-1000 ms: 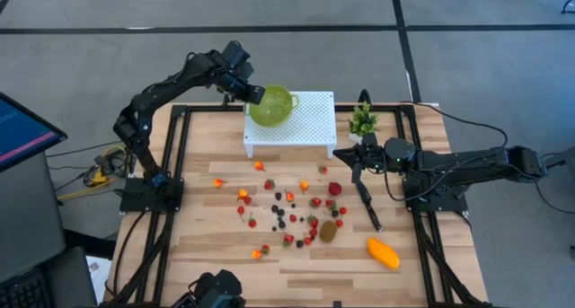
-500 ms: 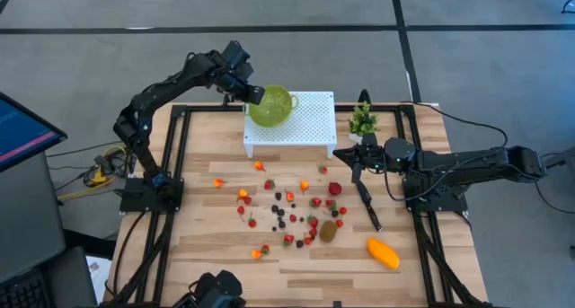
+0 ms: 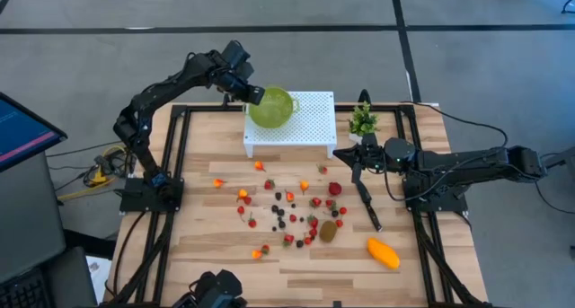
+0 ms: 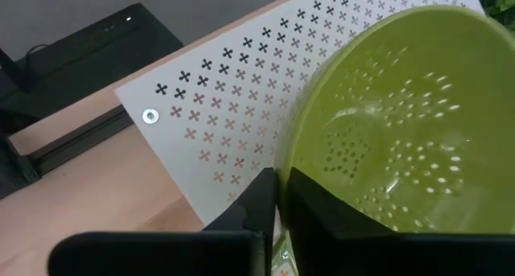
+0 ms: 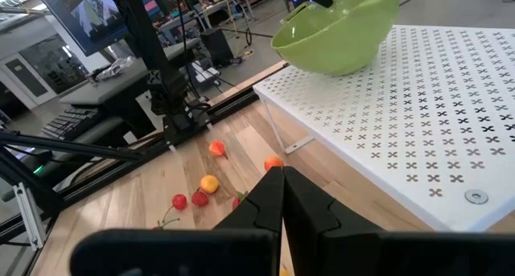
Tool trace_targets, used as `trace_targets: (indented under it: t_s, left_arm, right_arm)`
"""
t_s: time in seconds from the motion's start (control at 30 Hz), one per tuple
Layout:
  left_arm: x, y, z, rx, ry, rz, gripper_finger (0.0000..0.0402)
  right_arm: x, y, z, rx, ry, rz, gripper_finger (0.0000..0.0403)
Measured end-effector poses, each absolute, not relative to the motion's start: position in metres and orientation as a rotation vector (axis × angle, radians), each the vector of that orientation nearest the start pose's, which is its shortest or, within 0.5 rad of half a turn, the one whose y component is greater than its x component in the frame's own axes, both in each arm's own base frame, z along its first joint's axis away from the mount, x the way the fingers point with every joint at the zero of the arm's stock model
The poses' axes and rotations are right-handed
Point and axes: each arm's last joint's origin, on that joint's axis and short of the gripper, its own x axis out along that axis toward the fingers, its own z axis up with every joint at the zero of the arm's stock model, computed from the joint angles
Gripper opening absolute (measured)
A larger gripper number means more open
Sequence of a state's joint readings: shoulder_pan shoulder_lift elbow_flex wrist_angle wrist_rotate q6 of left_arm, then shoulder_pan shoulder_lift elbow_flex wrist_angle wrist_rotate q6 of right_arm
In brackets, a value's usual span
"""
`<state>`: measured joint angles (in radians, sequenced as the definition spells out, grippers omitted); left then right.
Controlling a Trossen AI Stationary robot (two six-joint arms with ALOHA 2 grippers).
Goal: Pick & Place Fruit
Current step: Put the green strainer bowl on the shelf
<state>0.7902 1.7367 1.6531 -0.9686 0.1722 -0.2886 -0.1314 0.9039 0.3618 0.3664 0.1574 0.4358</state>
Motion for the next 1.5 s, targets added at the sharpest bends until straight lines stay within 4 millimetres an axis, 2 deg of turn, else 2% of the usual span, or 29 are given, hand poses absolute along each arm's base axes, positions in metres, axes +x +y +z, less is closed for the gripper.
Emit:
trace_targets:
  t_s: [0.37,0.53,0.63,0.73,0.87,1.1,1.33,1.5]
  left_arm:
    - [0.258,0.256,0.323,-0.740,0.825,0.693,0.0117]
    - [0.243,0.253,0.342,-0.739,0.750,0.662,0.0149]
    - [0.229,0.246,0.363,-0.662,0.696,0.656,0.0162]
    - [0.211,0.233,0.391,-0.569,0.609,0.651,0.0169]
    - [0.188,0.209,0.428,-0.460,0.465,0.648,0.0170]
    - [0.147,0.159,0.482,-0.299,0.202,0.637,0.0162]
    - [0.111,0.118,0.512,-0.195,0.028,0.627,0.0159]
    - [0.099,0.104,0.518,-0.169,-0.015,0.624,0.0159]
  right_arm:
    - [0.190,-0.030,0.219,0.430,0.111,-0.322,0.0001]
    - [0.190,-0.030,0.221,0.431,0.089,-0.317,0.0001]
    - [0.191,-0.031,0.227,0.417,0.030,-0.306,0.0001]
    - [0.193,-0.032,0.237,0.340,-0.006,-0.270,0.0001]
    - [0.199,-0.035,0.269,0.214,-0.014,-0.260,0.0012]
    - [0.218,-0.043,0.331,-0.024,0.075,-0.283,0.0080]
    - [0.250,-0.059,0.365,-0.151,0.309,-0.293,0.0151]
    - [0.284,-0.072,0.364,-0.262,0.493,-0.265,0.0192]
